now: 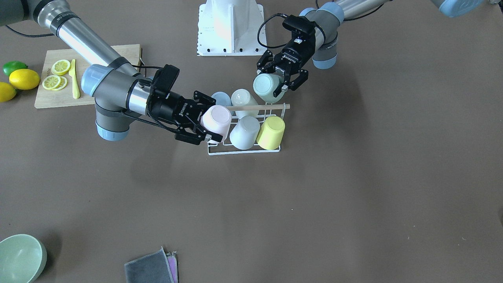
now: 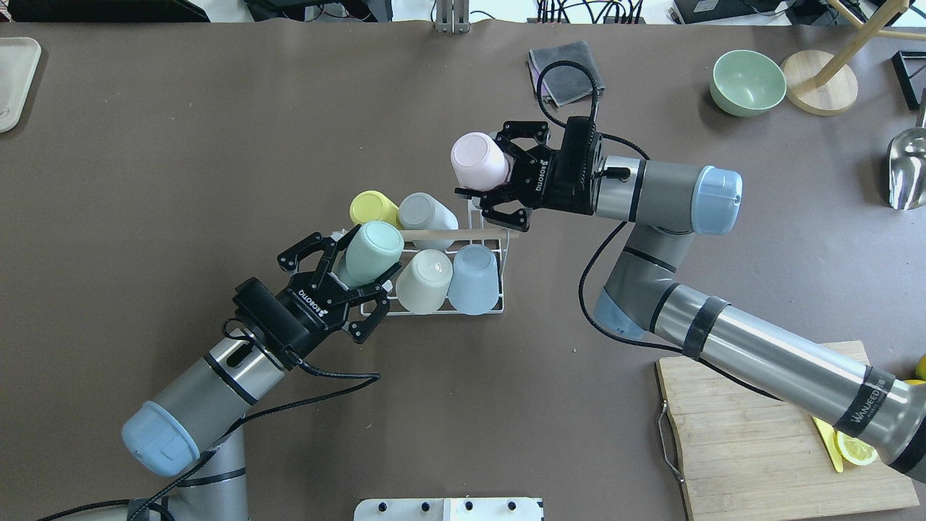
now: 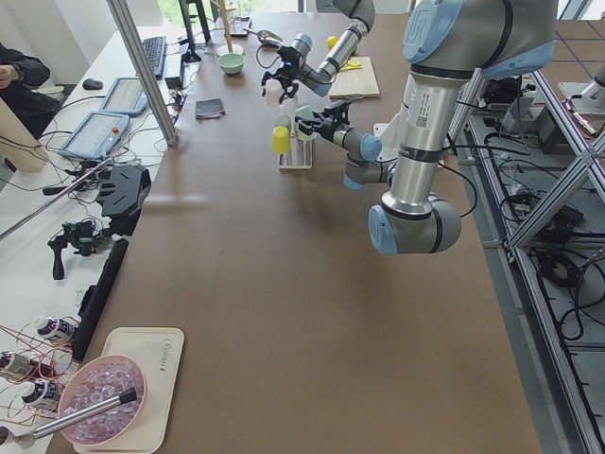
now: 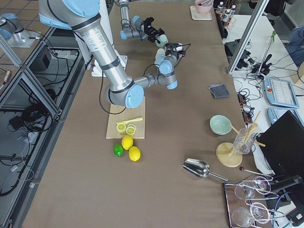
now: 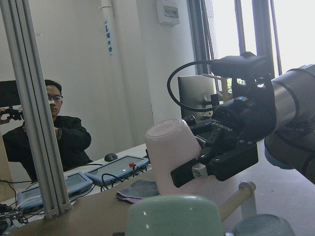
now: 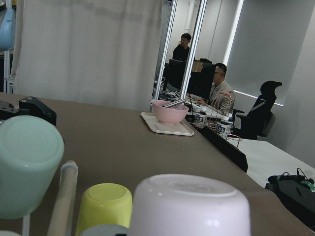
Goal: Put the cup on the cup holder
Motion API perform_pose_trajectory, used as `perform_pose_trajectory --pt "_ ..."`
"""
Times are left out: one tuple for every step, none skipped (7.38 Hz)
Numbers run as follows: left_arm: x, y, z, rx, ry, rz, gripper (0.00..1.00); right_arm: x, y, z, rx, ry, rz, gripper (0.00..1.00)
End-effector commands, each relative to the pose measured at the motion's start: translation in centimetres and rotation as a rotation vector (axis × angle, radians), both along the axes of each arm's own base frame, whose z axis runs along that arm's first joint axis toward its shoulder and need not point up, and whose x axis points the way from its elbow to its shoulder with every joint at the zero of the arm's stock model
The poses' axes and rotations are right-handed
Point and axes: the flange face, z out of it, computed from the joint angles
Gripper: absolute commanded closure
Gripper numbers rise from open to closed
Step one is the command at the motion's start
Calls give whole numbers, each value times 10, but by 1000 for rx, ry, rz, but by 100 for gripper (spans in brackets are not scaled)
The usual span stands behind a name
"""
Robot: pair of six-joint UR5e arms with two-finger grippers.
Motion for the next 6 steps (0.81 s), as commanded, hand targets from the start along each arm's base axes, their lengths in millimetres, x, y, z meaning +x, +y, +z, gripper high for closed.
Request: perform_pose_trajectory --pt "3 0 5 -3 -10 1 100 12 0 2 45 10 -138 100" --pt "4 1 5 -3 -11 3 100 6 -6 13 53 -13 -194 100" --pt "4 1 5 -4 -11 1 88 12 -17 15 62 -9 -208 100" --pt "1 2 5 1 7 1 3 15 -23 9 66 -14 -198 100" --pt "-1 2 4 3 20 1 2 15 -25 2 67 -22 -196 100" --pt "-1 4 6 6 28 4 2 14 -27 -5 55 -32 -198 100"
